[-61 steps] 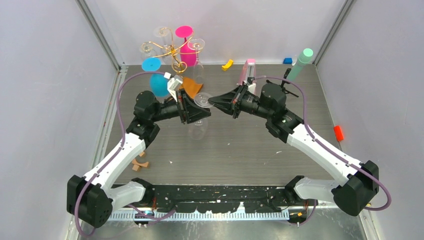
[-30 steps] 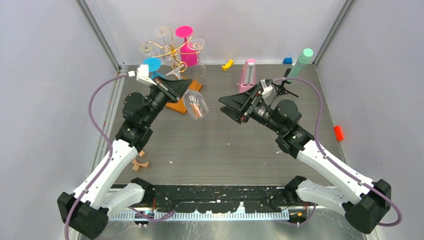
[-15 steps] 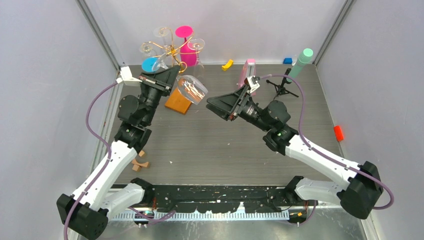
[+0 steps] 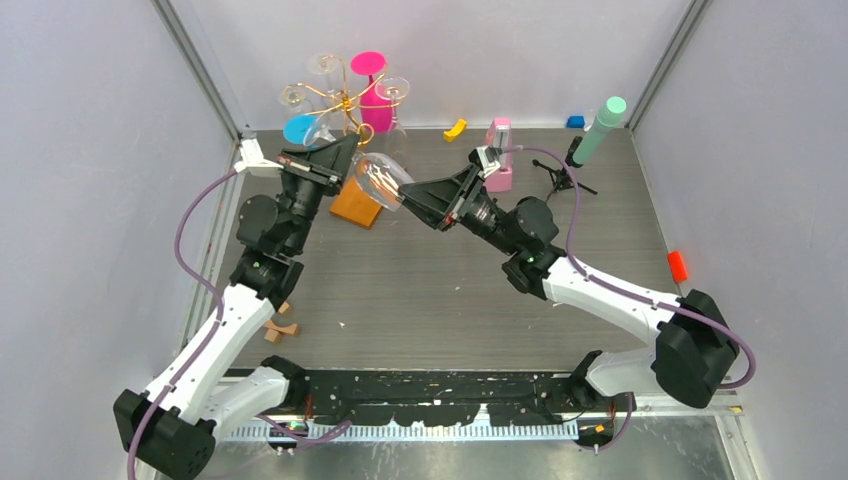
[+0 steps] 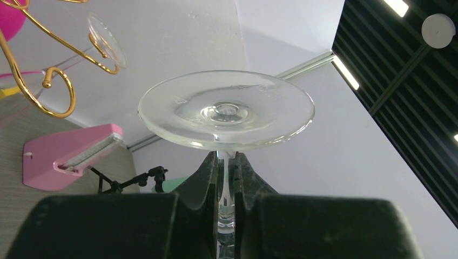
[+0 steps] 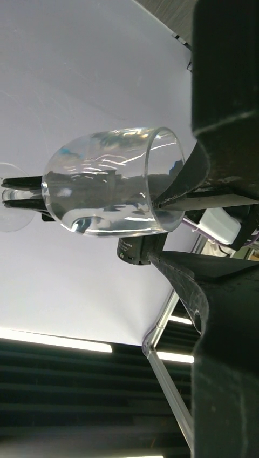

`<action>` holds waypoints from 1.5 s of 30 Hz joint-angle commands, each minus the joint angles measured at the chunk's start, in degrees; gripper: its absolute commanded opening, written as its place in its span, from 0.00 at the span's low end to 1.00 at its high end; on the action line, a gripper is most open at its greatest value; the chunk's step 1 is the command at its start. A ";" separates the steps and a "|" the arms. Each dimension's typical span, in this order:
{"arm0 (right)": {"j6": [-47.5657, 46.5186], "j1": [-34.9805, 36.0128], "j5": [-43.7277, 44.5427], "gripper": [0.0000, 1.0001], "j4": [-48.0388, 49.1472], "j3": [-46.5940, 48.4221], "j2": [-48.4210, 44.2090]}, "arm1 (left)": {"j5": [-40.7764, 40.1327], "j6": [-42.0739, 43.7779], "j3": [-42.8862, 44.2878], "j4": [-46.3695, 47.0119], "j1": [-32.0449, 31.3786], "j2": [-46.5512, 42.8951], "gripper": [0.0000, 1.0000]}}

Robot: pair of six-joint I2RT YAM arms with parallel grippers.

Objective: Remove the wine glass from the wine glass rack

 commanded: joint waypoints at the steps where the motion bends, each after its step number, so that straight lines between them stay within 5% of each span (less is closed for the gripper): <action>1: 0.05 0.92 2.77 0.38 6.80 3.30 0.82 | -1.95 -0.24 -0.04 5.96 -0.14 -2.32 0.00; 6: -0.12 1.62 4.23 0.37 7.26 4.39 2.65 | -2.83 1.57 -0.31 5.09 -0.14 -4.08 0.00; 19: -0.21 1.90 5.98 0.02 7.42 5.57 4.18 | 3.76 4.25 -1.15 12.15 -0.14 -2.78 0.06; 33: -1.73 1.90 8.60 0.00 12.74 4.74 3.88 | 7.76 7.23 -4.69 14.82 -0.14 -5.36 0.70; 39: -3.00 1.90 8.65 0.00 13.04 4.25 2.51 | 9.53 9.58 -5.91 10.53 -0.14 -7.81 0.85; 41: -3.80 1.90 8.44 0.00 12.81 4.15 1.56 | 10.26 11.75 -6.26 8.45 -0.14 -9.14 0.98; 45: -7.05 1.90 7.79 0.00 9.29 4.19 -0.85 | 11.44 16.56 -8.41 5.16 -0.14 -12.22 1.00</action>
